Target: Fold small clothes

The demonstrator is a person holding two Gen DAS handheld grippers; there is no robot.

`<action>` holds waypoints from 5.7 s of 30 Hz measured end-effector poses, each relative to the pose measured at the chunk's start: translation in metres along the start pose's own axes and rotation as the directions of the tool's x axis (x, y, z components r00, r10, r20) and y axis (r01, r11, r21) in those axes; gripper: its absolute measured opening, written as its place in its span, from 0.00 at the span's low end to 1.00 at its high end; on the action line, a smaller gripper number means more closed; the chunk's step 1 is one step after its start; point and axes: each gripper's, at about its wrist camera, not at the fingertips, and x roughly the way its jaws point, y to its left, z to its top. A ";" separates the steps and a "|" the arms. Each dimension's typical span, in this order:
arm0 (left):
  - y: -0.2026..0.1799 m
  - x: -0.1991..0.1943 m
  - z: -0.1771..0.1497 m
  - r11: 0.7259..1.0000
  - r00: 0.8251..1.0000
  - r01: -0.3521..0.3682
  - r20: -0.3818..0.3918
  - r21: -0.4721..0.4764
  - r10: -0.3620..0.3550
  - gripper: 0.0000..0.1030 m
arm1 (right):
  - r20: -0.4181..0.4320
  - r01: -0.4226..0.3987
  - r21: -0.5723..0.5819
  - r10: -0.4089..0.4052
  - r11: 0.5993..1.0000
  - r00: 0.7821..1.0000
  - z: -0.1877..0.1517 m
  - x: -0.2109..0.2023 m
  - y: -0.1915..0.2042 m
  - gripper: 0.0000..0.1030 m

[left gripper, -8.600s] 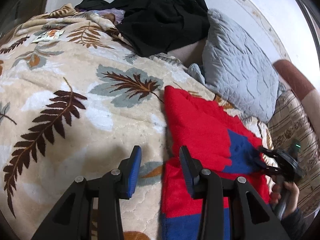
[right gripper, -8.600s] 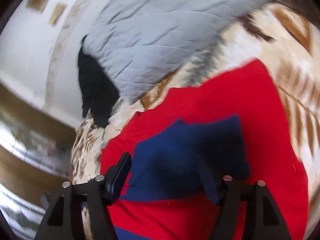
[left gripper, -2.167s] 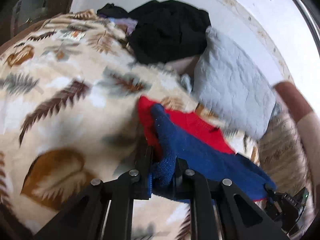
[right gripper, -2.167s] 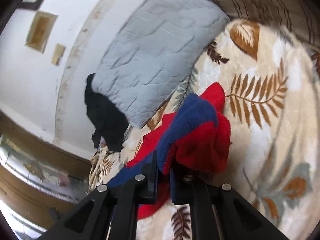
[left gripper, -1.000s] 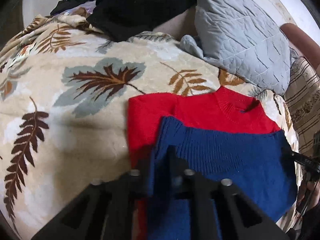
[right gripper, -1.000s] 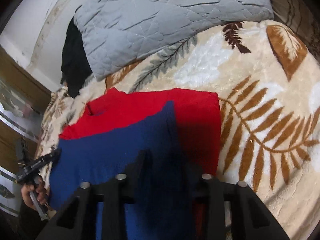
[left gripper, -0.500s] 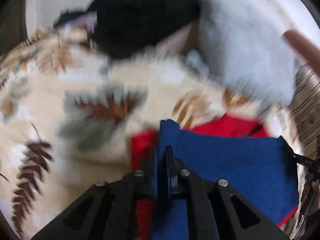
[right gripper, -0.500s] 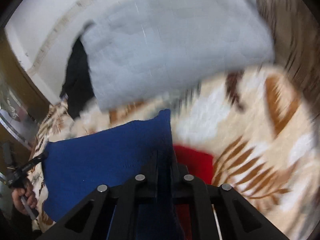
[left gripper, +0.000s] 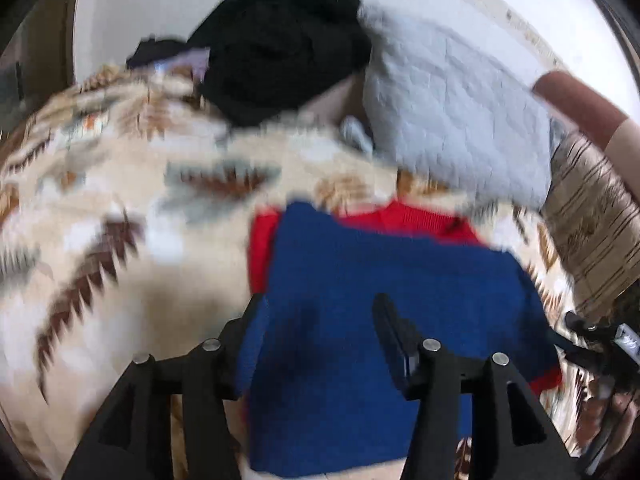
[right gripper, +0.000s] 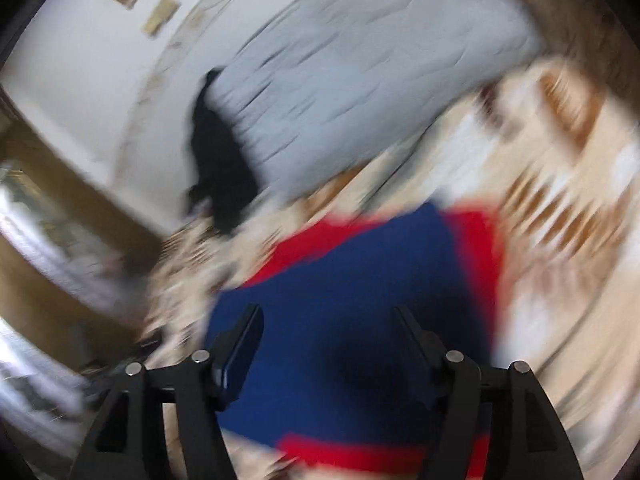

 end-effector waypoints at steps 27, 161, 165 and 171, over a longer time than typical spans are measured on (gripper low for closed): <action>-0.014 0.034 -0.042 0.981 0.980 -0.166 -0.092 0.099 0.176 0.59 | -0.123 0.168 0.130 -0.152 0.977 0.981 0.022 0.032 -0.044 0.66; -0.008 -0.005 -0.061 0.997 0.991 -0.069 -0.116 -0.024 0.066 0.54 | 0.008 0.016 0.222 -0.019 0.975 1.000 0.035 0.003 -0.035 0.70; -0.011 -0.008 -0.063 0.997 0.991 -0.072 -0.117 0.006 0.072 0.55 | -0.037 0.038 0.251 -0.030 0.967 0.999 0.072 0.044 -0.055 0.70; 0.000 -0.020 -0.064 0.996 0.992 -0.087 -0.098 -0.018 0.085 0.55 | 0.069 0.116 0.287 -0.141 0.951 0.988 0.062 0.014 -0.067 0.70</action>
